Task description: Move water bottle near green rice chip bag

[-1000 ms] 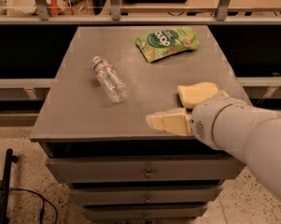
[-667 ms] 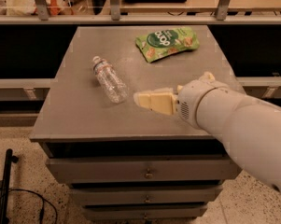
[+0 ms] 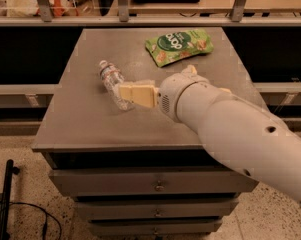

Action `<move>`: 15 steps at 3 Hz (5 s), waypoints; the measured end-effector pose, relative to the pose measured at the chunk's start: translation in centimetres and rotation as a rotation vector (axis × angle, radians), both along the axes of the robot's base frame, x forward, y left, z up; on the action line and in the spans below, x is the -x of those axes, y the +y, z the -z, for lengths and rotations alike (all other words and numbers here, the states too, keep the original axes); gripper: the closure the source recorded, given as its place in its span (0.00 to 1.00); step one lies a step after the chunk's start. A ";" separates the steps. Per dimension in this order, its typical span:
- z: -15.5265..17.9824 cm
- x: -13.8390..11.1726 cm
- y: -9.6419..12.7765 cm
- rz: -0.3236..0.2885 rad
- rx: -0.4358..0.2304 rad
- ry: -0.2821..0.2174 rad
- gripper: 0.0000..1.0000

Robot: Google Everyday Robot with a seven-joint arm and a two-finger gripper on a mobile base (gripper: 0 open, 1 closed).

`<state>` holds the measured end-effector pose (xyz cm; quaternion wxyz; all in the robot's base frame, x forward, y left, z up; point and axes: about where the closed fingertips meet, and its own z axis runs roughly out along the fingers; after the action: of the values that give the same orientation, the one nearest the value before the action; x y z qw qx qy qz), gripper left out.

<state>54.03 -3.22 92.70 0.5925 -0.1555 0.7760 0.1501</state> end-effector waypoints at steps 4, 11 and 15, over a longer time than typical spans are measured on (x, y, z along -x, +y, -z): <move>4.5 0.7 4.1 -0.079 0.029 0.037 0.00; 7.0 -4.1 9.4 -0.127 0.089 -0.017 0.64; 5.8 -8.9 0.6 0.335 0.234 -0.100 1.00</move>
Offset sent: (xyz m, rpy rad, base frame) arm -0.0165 0.0427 -0.0353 0.0219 0.0387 0.0755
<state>62.95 -2.60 86.89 0.6249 -0.0994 0.7728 -0.0493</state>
